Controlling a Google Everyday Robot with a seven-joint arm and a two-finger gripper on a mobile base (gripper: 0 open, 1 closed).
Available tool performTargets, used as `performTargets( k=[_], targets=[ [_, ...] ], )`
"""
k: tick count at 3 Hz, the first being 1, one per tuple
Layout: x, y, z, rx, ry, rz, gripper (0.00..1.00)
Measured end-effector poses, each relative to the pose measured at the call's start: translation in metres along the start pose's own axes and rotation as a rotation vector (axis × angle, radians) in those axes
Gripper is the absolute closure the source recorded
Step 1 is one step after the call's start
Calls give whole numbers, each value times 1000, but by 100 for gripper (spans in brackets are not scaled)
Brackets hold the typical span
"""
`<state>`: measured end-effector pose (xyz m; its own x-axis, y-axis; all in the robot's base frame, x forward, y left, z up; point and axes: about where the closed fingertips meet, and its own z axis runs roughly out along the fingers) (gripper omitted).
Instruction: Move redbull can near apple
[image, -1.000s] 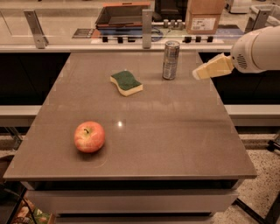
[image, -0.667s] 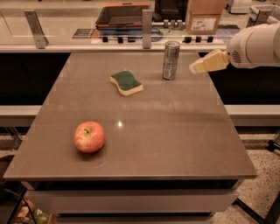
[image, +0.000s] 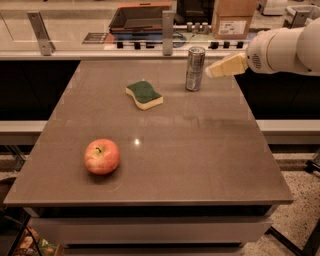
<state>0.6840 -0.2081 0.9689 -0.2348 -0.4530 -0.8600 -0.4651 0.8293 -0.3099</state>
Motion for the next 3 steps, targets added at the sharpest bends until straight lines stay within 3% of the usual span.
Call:
performTargets(
  k=[1, 3],
  targets=[
    [0, 0, 0, 0, 0, 0, 0],
    [3, 5, 45, -50, -86, 76, 0]
  ],
)
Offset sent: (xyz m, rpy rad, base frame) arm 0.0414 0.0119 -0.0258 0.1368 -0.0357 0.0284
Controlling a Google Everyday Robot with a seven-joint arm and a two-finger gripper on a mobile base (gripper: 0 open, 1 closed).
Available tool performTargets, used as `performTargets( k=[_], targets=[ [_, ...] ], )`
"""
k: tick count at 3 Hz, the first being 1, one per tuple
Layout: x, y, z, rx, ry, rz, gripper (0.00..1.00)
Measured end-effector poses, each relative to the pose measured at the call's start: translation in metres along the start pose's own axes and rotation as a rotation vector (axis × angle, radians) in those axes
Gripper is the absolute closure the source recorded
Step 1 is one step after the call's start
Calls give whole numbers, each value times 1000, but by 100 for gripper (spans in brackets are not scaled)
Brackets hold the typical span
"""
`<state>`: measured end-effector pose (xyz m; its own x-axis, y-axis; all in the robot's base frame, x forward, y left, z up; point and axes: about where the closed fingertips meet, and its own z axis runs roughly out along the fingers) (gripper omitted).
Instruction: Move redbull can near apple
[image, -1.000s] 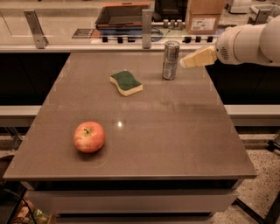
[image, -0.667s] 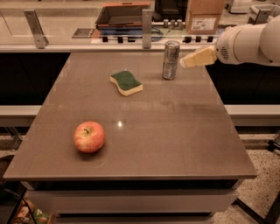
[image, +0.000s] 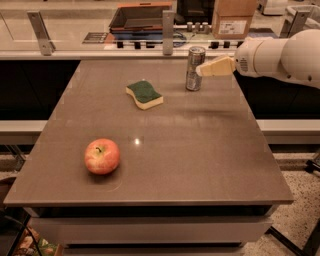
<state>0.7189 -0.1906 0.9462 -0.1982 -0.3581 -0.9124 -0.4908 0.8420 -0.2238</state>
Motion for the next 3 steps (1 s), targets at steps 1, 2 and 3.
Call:
performTargets(
  k=[1, 2, 3],
  targets=[
    [6, 6, 21, -33, -32, 41, 0],
    [11, 13, 40, -71, -62, 75, 0],
    [12, 19, 56, -100, -113, 109, 0]
  ],
)
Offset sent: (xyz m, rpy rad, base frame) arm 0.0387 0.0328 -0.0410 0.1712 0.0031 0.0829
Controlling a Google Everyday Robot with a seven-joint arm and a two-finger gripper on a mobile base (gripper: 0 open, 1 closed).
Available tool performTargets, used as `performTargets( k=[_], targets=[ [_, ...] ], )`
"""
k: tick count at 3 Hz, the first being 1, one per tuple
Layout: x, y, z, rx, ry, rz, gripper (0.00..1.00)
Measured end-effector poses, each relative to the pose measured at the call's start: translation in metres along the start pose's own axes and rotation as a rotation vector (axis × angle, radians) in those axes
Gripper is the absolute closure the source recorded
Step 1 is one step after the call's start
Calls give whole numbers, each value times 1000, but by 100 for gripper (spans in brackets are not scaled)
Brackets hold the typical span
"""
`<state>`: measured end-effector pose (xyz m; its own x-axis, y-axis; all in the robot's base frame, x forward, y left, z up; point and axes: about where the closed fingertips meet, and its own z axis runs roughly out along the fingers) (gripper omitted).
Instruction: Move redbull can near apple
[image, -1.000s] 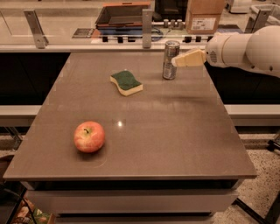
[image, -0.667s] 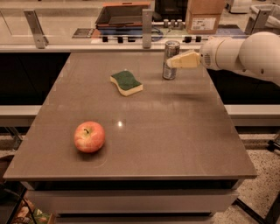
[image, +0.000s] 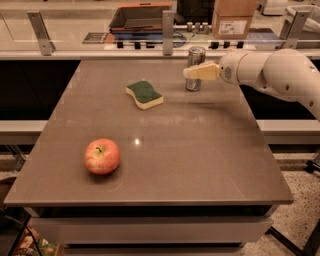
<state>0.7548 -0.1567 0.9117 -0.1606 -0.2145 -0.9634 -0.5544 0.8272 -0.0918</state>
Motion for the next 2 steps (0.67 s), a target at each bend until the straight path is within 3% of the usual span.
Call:
performTargets(
  k=[2],
  targets=[
    [-9, 7, 28, -42, -132, 53, 0]
  ],
)
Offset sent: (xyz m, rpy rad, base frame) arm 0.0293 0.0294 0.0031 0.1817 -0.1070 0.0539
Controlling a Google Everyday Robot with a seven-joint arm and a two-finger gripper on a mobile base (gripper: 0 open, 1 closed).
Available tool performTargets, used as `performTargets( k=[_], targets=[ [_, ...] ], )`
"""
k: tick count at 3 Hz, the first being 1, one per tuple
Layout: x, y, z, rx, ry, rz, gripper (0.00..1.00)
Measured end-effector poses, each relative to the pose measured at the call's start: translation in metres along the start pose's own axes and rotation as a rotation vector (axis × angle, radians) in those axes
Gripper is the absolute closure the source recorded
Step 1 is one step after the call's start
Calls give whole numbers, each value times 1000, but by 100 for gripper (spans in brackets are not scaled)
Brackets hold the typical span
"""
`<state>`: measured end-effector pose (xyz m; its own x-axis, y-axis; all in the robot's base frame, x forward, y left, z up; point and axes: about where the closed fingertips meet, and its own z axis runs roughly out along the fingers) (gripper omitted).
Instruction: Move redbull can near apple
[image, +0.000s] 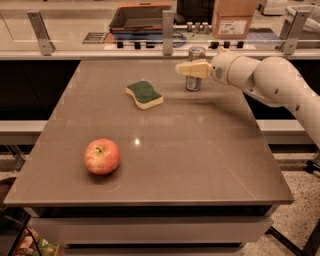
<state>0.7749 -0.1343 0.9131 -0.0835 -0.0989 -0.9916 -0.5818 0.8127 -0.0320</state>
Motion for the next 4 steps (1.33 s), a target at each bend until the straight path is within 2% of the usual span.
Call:
performTargets(
  k=[1, 2, 4],
  targets=[
    [-1, 2, 9, -10, -12, 15, 15],
    [-1, 4, 11, -14, -12, 15, 35],
    [-1, 8, 14, -22, -12, 16, 82]
  ],
)
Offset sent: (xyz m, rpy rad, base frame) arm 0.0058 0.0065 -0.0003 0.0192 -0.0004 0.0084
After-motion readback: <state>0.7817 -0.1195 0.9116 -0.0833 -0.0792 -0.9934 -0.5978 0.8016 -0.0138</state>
